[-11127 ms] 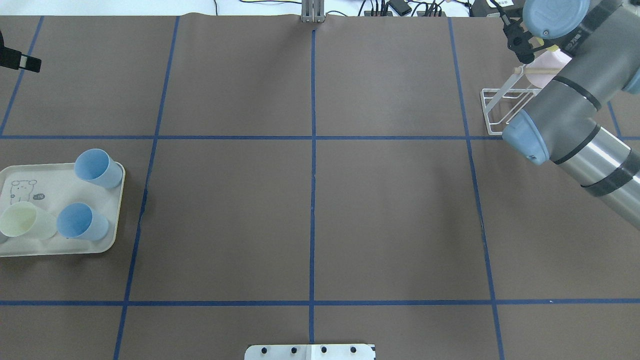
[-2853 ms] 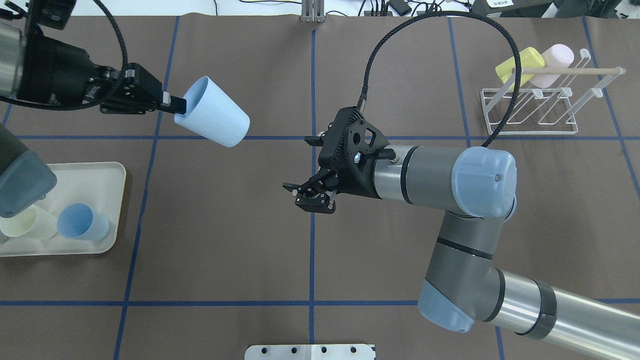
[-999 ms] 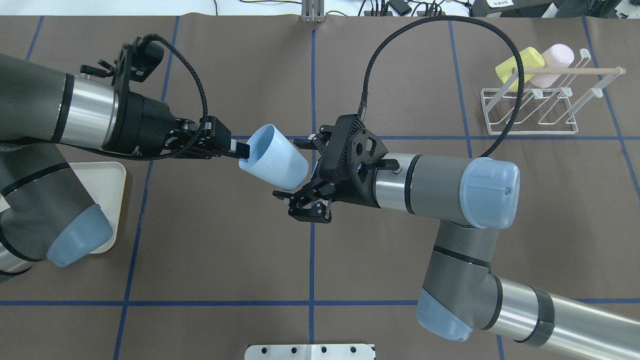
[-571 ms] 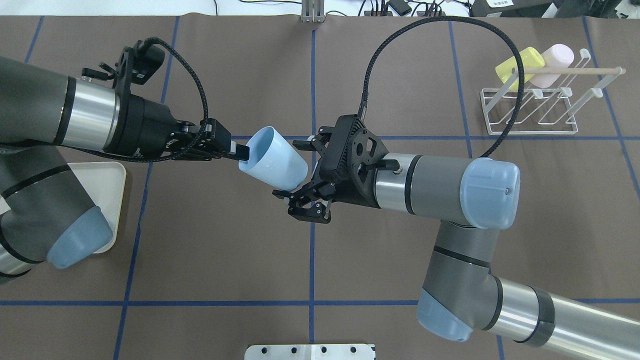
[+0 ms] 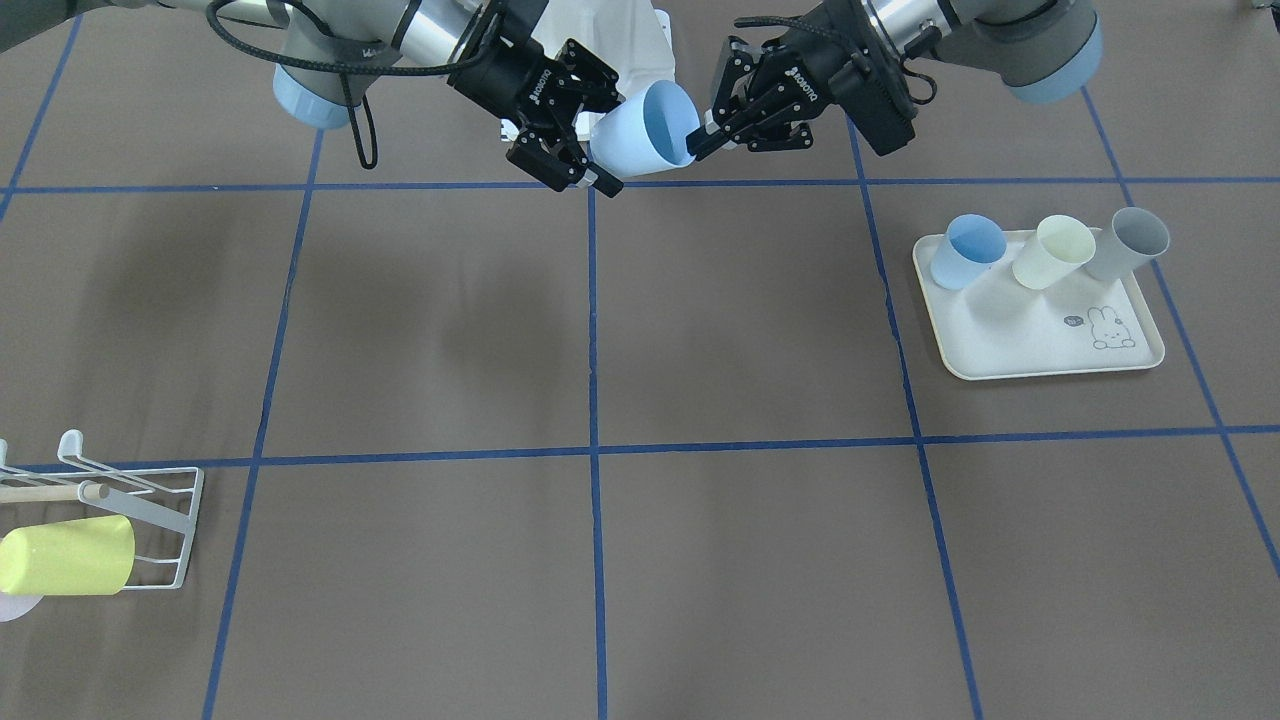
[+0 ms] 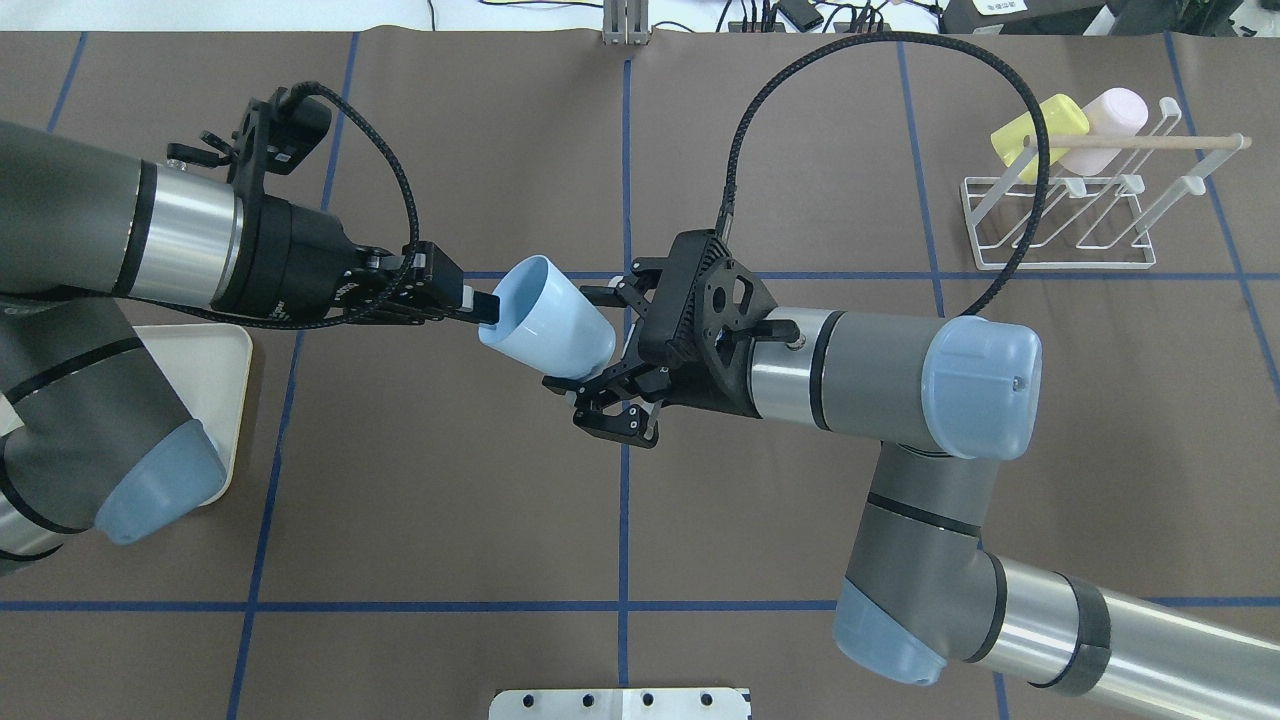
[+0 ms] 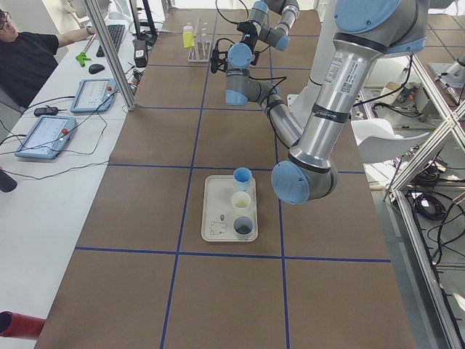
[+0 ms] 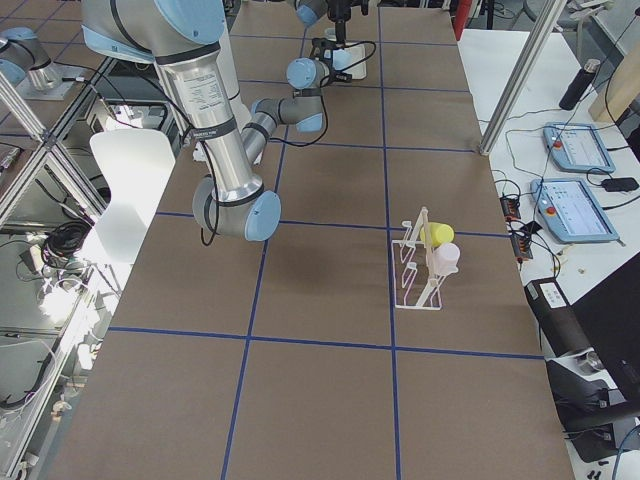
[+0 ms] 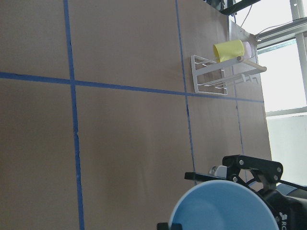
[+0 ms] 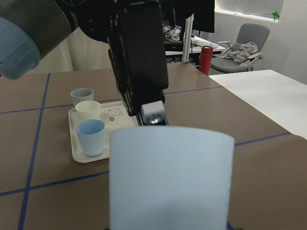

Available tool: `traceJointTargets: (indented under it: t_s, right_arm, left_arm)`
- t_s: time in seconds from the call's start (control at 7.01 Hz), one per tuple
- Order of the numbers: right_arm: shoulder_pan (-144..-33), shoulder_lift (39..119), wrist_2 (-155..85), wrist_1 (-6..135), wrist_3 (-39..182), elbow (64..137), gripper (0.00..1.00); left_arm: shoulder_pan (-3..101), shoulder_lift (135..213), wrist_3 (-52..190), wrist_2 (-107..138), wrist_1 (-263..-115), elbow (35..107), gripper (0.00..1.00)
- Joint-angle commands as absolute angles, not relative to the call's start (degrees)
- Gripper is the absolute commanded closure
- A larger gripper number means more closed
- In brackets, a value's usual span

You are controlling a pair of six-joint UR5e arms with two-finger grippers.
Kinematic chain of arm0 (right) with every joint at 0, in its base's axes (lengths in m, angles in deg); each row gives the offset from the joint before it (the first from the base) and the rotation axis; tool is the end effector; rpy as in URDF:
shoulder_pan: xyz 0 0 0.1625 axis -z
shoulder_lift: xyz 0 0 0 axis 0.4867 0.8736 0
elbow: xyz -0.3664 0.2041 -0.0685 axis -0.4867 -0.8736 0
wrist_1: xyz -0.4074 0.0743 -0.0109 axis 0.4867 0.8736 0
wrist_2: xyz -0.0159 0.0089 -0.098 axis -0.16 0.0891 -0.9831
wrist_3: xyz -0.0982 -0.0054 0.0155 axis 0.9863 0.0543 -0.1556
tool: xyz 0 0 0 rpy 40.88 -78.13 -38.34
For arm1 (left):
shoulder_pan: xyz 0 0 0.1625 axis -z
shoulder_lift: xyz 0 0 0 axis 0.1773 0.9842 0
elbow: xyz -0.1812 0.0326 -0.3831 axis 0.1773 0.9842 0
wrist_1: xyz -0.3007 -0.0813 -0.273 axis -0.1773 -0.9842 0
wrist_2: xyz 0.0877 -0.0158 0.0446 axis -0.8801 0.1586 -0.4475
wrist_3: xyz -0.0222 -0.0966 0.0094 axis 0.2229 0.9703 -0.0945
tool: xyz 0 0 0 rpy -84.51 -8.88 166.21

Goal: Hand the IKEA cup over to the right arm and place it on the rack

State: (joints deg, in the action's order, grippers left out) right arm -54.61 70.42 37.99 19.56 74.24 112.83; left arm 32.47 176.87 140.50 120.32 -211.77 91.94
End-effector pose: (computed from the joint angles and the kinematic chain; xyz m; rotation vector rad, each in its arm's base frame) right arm -0.4551 -0.3529 0.1438 1.3813 -1.2224 -0.7282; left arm 0.3280 -0.4036 0.1743 0.1767 1.6174 0.0001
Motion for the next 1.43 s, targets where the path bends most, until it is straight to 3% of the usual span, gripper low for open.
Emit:
traceJointTargets:
  t_s: [0.0, 0.29, 0.43, 0.57, 0.71, 1.0, 1.28]
  right_arm:
    - [-54.61, 70.45, 37.99, 19.59, 74.24, 112.98, 0.16]
    - [-54.35, 70.97, 38.08, 19.59, 73.63, 112.98, 0.48]
    - [-54.35, 71.15, 38.16, 19.59, 71.10, 112.98, 0.58]
    - [-54.35, 71.15, 38.25, 19.68, 71.08, 112.98, 0.62]
    - [-54.43, 71.24, 38.25, 19.68, 71.08, 112.98, 0.64]
    - [-56.87, 71.41, 38.69, 20.82, 71.25, 112.89, 0.67]
    - [-66.51, 71.59, 44.19, 36.03, 74.39, 114.81, 0.67]
  left_arm:
    - [32.24, 176.83, 140.50, 120.14, -211.68, 91.94, 1.00]
    - [32.24, 177.01, 140.50, 120.41, -211.77, 92.11, 0.98]
    - [32.24, 177.01, 140.50, 120.76, -211.77, 92.37, 0.78]
    - [32.32, 177.10, 140.41, 120.85, -211.77, 92.46, 0.46]
    - [32.33, 177.36, 140.15, 120.41, -211.77, 92.81, 0.00]
    - [33.90, 176.84, 139.71, 120.76, -211.25, 92.99, 0.00]
    - [36.27, 174.13, 134.12, 120.93, -210.20, 93.08, 0.00]
